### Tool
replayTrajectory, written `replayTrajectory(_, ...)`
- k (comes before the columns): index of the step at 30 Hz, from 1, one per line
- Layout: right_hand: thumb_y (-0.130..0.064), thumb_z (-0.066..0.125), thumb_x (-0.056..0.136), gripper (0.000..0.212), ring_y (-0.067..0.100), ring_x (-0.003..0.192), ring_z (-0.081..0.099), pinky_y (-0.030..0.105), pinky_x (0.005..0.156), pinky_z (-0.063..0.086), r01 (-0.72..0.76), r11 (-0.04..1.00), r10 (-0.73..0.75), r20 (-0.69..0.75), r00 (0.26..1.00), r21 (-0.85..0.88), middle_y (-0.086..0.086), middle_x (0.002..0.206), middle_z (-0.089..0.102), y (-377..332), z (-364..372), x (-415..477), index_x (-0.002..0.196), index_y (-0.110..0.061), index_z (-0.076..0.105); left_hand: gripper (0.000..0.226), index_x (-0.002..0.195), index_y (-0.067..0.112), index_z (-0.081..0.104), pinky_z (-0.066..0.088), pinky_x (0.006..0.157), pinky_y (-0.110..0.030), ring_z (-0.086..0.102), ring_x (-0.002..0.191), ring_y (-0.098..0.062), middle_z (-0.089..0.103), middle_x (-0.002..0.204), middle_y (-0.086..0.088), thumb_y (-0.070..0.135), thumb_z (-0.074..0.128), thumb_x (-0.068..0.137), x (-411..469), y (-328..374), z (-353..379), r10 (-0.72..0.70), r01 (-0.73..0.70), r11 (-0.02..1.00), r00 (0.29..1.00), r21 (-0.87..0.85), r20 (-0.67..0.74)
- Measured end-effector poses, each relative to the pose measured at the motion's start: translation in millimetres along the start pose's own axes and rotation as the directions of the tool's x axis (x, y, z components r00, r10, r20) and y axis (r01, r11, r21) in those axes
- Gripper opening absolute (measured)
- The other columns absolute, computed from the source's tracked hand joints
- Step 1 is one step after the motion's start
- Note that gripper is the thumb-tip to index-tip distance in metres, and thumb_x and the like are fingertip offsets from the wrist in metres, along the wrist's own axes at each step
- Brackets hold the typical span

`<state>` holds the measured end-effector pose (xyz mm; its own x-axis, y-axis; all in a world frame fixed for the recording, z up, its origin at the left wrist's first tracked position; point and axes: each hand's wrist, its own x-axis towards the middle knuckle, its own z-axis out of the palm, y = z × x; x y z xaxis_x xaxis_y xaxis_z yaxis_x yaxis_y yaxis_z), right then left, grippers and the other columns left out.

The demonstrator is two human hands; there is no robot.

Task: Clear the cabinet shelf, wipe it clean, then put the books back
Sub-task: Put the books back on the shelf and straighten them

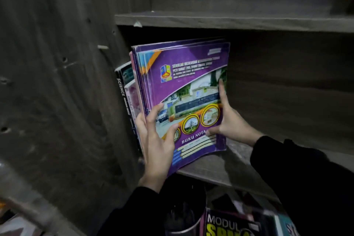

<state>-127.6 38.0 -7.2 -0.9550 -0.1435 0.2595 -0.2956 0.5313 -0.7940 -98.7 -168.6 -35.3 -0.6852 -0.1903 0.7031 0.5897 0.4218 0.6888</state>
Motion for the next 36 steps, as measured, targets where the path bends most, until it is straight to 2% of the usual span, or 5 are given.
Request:
replayTrajectory(4, -0.004, 0.082, 0.071, 0.139, -0.008, 0.094, 0.061, 0.008, 0.074, 0.05, 0.016, 0.999, -0.013, 0.056, 0.998, -0.05, -0.009, 0.124, 0.053, 22.5, 7.4, 40.0, 0.119, -0.074, -0.028, 0.07, 0.122, 0.046, 0.034, 0.026, 0.105, -0.017, 0.037, 0.129, -0.048, 0.038, 0.128, -0.025, 0.005, 0.073, 0.08, -2.1, -28.4, 24.4, 0.021, -0.02, 1.0, 0.993, 0.012, -0.114)
replayTrajectory(12, -0.002, 0.081, 0.071, 0.14, 0.003, 0.105, 0.06, 0.021, 0.086, 0.053, 0.041, 0.996, -0.036, 0.07, 0.997, -0.075, 0.002, 0.149, 0.038, 48.8, 27.8, 68.1, 0.121, -0.072, -0.029, 0.072, 0.131, 0.04, 0.034, 0.017, 0.114, -0.02, 0.015, 0.143, -0.016, 0.029, 0.137, -0.028, 0.003, 0.072, 0.082, -8.0, -60.0, 40.6, 0.123, -0.107, 0.988, 0.98, 0.109, -0.157)
replayTrajectory(19, -0.016, 0.076, 0.08, 0.123, 0.033, 0.121, 0.053, 0.049, 0.099, 0.047, -0.087, 0.961, 0.073, -0.062, 0.995, -0.264, 0.014, 0.146, 0.03, 47.5, 47.2, 53.8, 0.13, -0.066, -0.025, 0.091, 0.152, 0.029, -0.004, 0.013, 0.116, -0.044, 0.017, 0.135, -0.046, 0.01, 0.146, -0.03, 0.025, 0.064, 0.092, -15.8, -71.9, 44.6, 0.297, -0.207, 0.83, 0.95, 0.517, -0.096)
replayTrajectory(25, -0.034, 0.068, 0.087, 0.102, 0.039, 0.121, 0.048, 0.043, 0.1, 0.041, -0.272, 0.93, 0.255, -0.099, 0.962, -0.248, 0.015, 0.13, 0.035, 59.6, 80.7, 33.4, 0.144, -0.05, -0.016, 0.093, 0.148, 0.003, -0.014, 0.014, 0.115, -0.056, 0.006, 0.144, -0.041, 0.013, 0.151, -0.034, 0.016, 0.056, 0.088, -46.1, -85.2, 48.9, 0.146, -0.107, 0.833, 0.989, 0.544, -0.028)
replayTrajectory(36, -0.041, 0.069, 0.084, 0.104, 0.04, 0.123, 0.045, 0.043, 0.103, 0.041, -0.381, 0.877, 0.375, -0.079, 0.924, -0.294, 0.018, 0.135, 0.034, 53.1, 77.2, 39.3, 0.148, -0.043, -0.013, 0.104, 0.149, 0.004, -0.013, 0.008, 0.115, -0.058, -0.005, 0.146, -0.036, 0.003, 0.155, -0.029, 0.006, 0.058, 0.074, -47.1, -74.9, 50.7, 0.058, -0.039, 0.84, 0.998, 0.542, -0.019)
